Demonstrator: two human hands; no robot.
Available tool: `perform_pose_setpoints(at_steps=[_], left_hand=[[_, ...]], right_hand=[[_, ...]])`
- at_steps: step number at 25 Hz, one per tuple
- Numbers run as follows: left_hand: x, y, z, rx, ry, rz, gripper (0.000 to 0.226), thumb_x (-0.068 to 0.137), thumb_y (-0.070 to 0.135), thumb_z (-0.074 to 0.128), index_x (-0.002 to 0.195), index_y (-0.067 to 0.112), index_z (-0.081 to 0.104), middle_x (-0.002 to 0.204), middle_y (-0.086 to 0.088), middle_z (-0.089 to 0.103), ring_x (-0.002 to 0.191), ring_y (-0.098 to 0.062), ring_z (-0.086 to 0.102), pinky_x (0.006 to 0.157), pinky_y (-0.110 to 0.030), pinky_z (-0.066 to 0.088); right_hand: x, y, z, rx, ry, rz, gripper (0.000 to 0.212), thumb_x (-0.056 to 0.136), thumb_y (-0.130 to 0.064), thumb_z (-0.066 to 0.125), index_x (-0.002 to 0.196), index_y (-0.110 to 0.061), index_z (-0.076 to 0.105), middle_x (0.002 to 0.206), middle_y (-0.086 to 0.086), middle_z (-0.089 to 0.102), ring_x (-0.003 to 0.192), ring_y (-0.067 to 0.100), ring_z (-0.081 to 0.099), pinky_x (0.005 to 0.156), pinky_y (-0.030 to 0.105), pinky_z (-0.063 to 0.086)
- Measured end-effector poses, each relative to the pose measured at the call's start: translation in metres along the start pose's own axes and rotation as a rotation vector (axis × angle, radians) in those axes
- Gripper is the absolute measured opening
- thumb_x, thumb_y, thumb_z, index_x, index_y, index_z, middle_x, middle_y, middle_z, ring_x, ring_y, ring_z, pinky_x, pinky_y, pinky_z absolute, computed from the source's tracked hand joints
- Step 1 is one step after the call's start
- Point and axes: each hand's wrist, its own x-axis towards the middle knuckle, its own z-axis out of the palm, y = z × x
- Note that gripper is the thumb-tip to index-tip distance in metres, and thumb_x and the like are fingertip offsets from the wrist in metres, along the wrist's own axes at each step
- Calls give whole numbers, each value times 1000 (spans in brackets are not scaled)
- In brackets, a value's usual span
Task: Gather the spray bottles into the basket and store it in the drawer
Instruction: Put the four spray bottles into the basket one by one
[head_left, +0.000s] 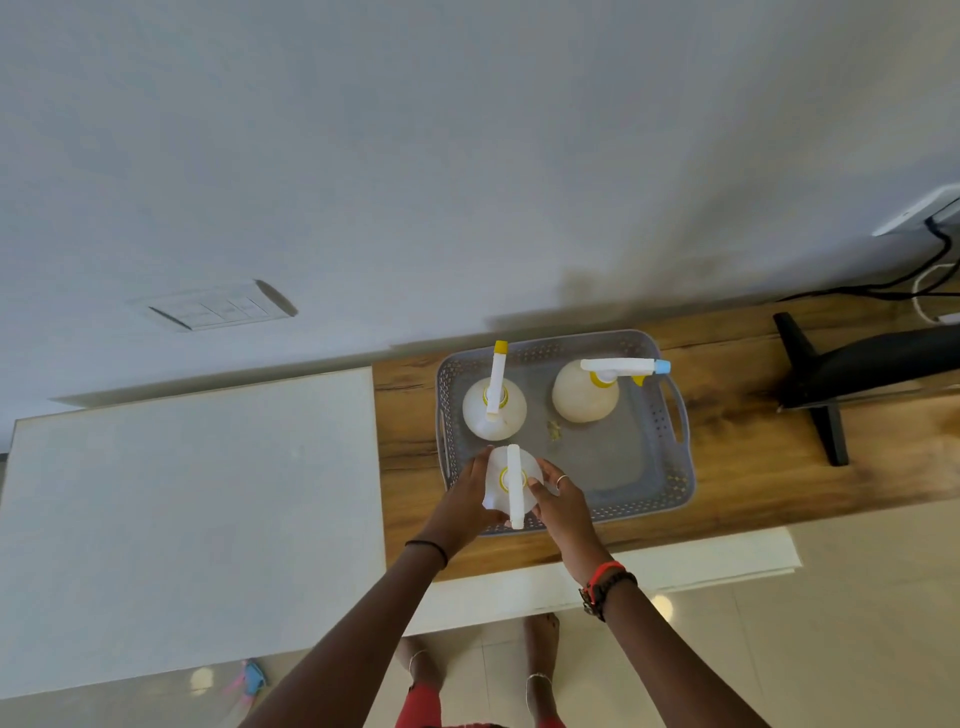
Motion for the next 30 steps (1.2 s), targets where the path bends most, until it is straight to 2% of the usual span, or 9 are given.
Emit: perform_pose_setpoints(at_steps=[7,13,16,19,22,24,25,28,30], left_hand=[[8,-2,2,-68,-14,-43,90,74,15,77,145,10,23,148,-13,35,137,-26,39,109,-34,38],[6,1,0,-12,-7,-40,95,73,15,79,147,7,21,149,-14,34,139,-27,35,113,-36,34],[0,5,-1,14,19,-32,101,72,16,80,148,4,16,150,-14,30,142,-27,30,115,-38,30],[-11,10,-1,-19,53,-52,104,73,16,79,150,5,11,152,-14,26,143,-27,26,116,-37,27],[-32,19,-4,-41,109,-88,97,78,16,75,149,4,11,155,-14,24,146,-27,22,117,-36,24],[-55,24,-4,-84,156,-117,92,80,16,73,149,4,14,154,-14,26,145,-28,25,118,-38,27],[-68,26,-4,-117,186,-130,88,81,15,72,149,5,17,153,-14,28,143,-28,29,117,-38,30],[-108,30,-3,-206,289,-189,74,88,17,63,148,8,20,152,-12,30,141,-25,34,113,-27,30],[-137,27,-3,-236,338,-252,72,93,23,57,150,8,15,156,-11,24,144,-24,28,114,-30,28]], right_hand=[[11,1,-1,-22,-20,16,48,95,-15,54,142,-16,44,144,10,49,131,30,48,107,48,44],[12,0,-3,-63,-37,-7,48,96,-11,51,143,-13,42,146,12,46,133,30,45,110,46,41],[9,0,-3,-114,36,-7,49,98,-15,46,146,-11,36,148,12,45,137,28,42,113,39,36],[-2,1,-7,-128,113,-7,46,99,-14,42,144,-6,37,145,16,48,134,30,45,110,39,37],[-21,6,-12,-165,220,-33,43,98,-10,42,140,1,41,142,22,49,132,34,47,109,41,39],[-37,12,-15,-149,257,-46,43,97,-9,43,139,4,42,141,25,48,131,36,46,109,43,39],[-46,15,-15,-134,255,-41,44,97,-9,43,139,5,41,141,26,47,131,37,46,109,44,39],[-74,24,-12,-136,209,7,44,97,-10,44,139,4,41,141,25,47,130,37,47,107,43,40],[-93,28,-5,-190,141,9,45,96,-12,44,139,2,41,141,23,48,130,36,47,107,41,39]])
